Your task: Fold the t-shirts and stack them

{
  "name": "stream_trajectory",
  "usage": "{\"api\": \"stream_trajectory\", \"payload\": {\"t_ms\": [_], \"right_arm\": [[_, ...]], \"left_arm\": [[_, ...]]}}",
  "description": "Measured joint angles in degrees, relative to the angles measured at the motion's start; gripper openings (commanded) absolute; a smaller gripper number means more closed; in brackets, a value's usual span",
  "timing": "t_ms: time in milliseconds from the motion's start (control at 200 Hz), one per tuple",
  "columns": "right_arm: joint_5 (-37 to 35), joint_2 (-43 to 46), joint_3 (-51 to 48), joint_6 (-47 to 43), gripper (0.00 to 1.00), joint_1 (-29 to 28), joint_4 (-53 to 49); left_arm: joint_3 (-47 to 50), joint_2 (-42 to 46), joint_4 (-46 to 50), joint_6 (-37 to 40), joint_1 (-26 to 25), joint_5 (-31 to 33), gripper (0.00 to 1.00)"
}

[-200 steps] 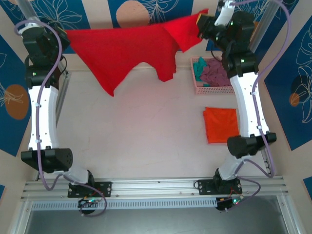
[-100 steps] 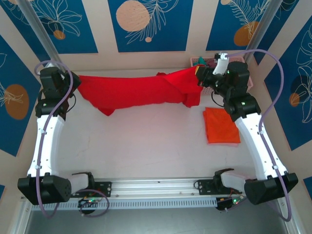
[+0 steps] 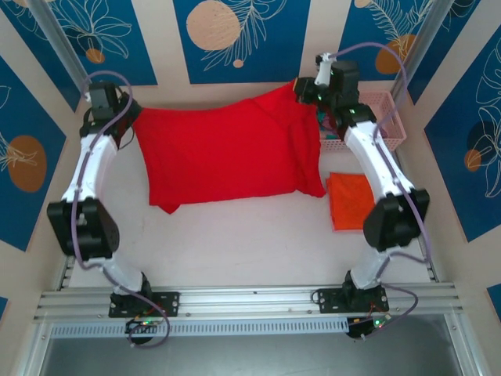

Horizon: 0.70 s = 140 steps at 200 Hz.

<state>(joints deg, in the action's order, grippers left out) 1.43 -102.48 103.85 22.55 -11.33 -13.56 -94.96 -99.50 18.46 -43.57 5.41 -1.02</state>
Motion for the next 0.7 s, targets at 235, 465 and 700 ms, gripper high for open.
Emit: {"api": "stream_trajectory", "payload": {"t_ms": [235, 465, 700], "right_arm": [[3.1, -21.7, 37.9, 1.0, 0.0, 0.4, -7.7], [5.4, -23.7, 59.6, 3.6, 0.0, 0.5, -10.1], [6.8, -4.5, 40.1, 3.4, 0.0, 0.9, -7.9]], "left_arm": [[-30.5, -16.7, 5.2, -1.8, 0.0, -0.4, 0.0], [-50.4, -17.5, 7.8, -3.5, 0.6, 0.0, 0.0], [-40.3, -2.7, 7.7, -2.1, 2.1, 0.2, 0.0]]}}
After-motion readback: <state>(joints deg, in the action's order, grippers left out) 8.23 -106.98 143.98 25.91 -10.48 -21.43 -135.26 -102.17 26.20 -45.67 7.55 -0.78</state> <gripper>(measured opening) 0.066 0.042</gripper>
